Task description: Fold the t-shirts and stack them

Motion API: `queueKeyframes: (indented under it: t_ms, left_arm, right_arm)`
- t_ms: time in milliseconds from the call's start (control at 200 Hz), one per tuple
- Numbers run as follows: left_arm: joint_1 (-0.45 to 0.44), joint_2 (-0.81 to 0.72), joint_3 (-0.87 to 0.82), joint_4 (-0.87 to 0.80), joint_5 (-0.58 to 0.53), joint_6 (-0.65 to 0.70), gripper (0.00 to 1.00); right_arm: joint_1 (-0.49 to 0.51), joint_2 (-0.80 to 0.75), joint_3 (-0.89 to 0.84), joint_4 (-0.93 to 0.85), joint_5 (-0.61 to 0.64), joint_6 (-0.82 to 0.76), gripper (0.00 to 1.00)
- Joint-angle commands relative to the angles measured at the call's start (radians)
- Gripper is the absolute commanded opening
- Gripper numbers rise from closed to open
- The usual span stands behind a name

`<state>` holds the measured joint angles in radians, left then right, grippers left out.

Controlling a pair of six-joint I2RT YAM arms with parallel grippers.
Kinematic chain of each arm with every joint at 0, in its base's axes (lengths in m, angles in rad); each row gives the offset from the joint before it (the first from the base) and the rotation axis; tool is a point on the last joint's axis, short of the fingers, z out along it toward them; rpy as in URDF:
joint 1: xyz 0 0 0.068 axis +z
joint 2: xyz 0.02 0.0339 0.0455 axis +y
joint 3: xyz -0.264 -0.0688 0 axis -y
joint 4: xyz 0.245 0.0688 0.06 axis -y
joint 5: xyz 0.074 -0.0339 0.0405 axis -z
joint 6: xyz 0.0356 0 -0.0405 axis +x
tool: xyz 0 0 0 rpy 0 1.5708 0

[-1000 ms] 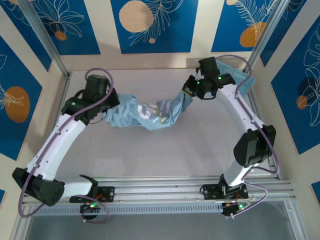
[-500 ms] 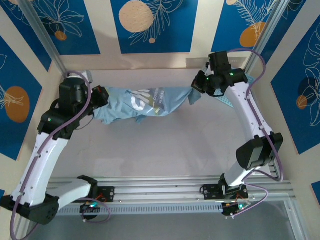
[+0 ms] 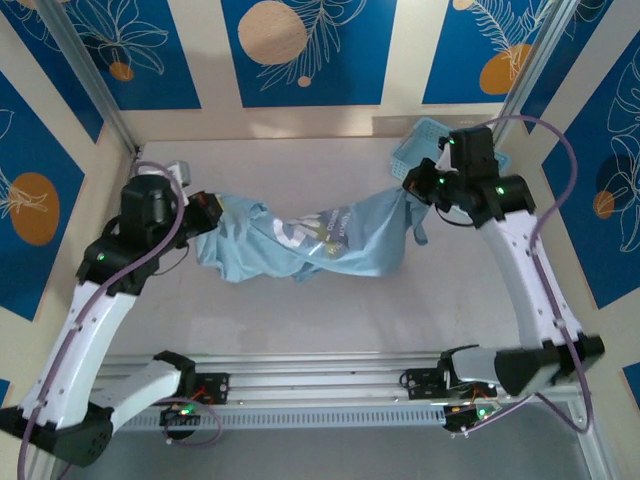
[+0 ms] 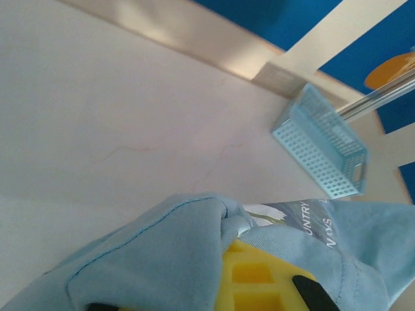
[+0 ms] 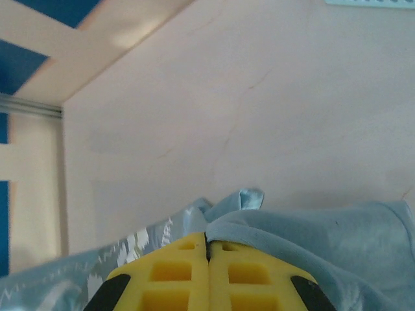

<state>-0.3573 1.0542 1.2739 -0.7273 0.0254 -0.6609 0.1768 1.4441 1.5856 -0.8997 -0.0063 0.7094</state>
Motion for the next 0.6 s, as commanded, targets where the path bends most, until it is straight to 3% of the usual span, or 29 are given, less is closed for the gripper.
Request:
queueKeyframes:
  t_ms: [0,35,135,260,470,595]
  left_arm:
    - [0.010,0.114,-0.035,0.059,-0.016,-0.021,0.00]
    - [0.012,0.146,-0.036,0.074,-0.014,-0.019,0.00]
    - [0.017,0.228,-0.021,0.071,-0.021,-0.029,0.00]
    - [0.026,0.269,-0.011,0.049,-0.017,-0.029,0.00]
    - [0.031,0.247,-0.057,0.037,-0.002,-0.007,0.00]
    - [0.037,0.240,-0.071,0.034,0.008,-0.005,0.00]
  right_arm:
    - [-0.039,0.271,0.062,-0.001,-0.098,-0.008,0.00]
    - [-0.047,0.350,0.112,-0.032,-0.107,-0.010,0.06]
    - [-0.054,0.482,0.178,-0.064,-0.097,-0.021,0.38]
    - [-0.053,0.430,0.082,-0.068,-0.048,0.016,0.59]
    - [0.007,0.098,-0.407,-0.023,-0.001,0.196,0.61]
    - [0.064,0.015,-0.602,0.022,-0.031,0.273,0.60]
